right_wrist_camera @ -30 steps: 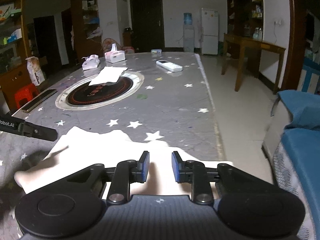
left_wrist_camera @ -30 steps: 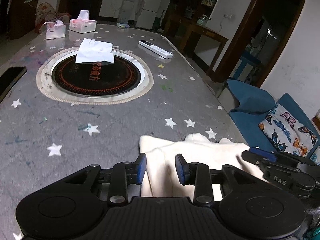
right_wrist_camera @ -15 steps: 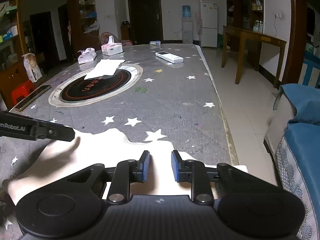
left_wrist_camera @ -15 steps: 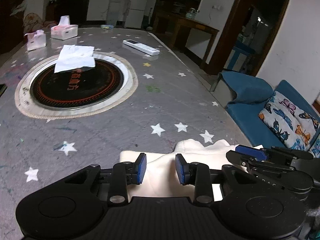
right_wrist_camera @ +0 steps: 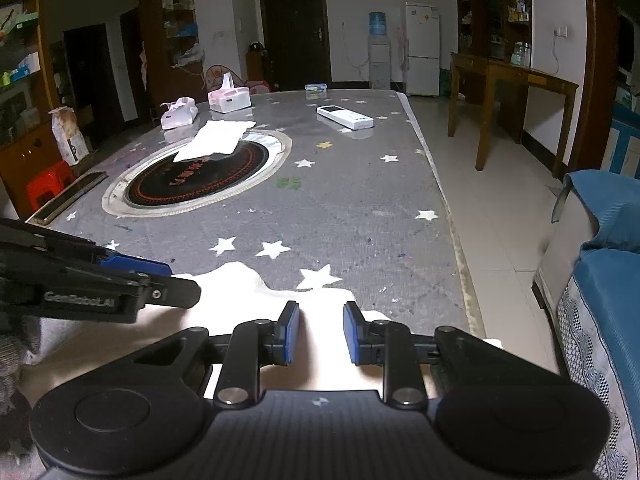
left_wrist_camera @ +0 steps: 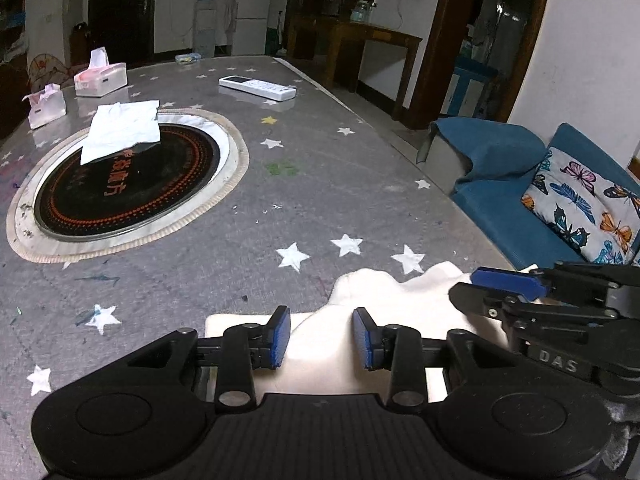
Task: Fold clothes
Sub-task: 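Lower the bundle onto the table and open both grippers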
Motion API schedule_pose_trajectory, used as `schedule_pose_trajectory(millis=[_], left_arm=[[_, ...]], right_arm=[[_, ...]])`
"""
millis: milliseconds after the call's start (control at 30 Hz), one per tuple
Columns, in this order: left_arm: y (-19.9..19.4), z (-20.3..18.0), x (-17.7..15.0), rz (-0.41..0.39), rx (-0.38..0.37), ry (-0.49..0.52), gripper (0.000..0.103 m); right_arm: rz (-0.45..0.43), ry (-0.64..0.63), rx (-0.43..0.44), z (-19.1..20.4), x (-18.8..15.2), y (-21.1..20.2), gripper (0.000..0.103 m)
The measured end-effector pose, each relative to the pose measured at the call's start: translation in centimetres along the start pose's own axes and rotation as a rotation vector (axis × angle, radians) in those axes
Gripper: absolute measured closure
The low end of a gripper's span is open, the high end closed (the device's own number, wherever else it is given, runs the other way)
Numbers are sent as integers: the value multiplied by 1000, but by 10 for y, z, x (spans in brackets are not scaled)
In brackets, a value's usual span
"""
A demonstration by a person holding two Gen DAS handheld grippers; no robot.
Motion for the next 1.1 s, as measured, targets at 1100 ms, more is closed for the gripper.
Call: schedule_pose_trajectory(millis=[1100], left_arm=[[-74, -36, -72, -58, 49, 92, 47]], right_arm=[[-58, 34, -16, 24, -75, -109, 47]])
Point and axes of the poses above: each gripper's, at about its wrist camera, not at the fingertips, and y roughly the way its jaws point, z to its left, x to its top, the point moved 10 cm from there along y, roughly the way its jaws point, and after that the axes turned 4 degrees about -x, right-handed, at the moved point
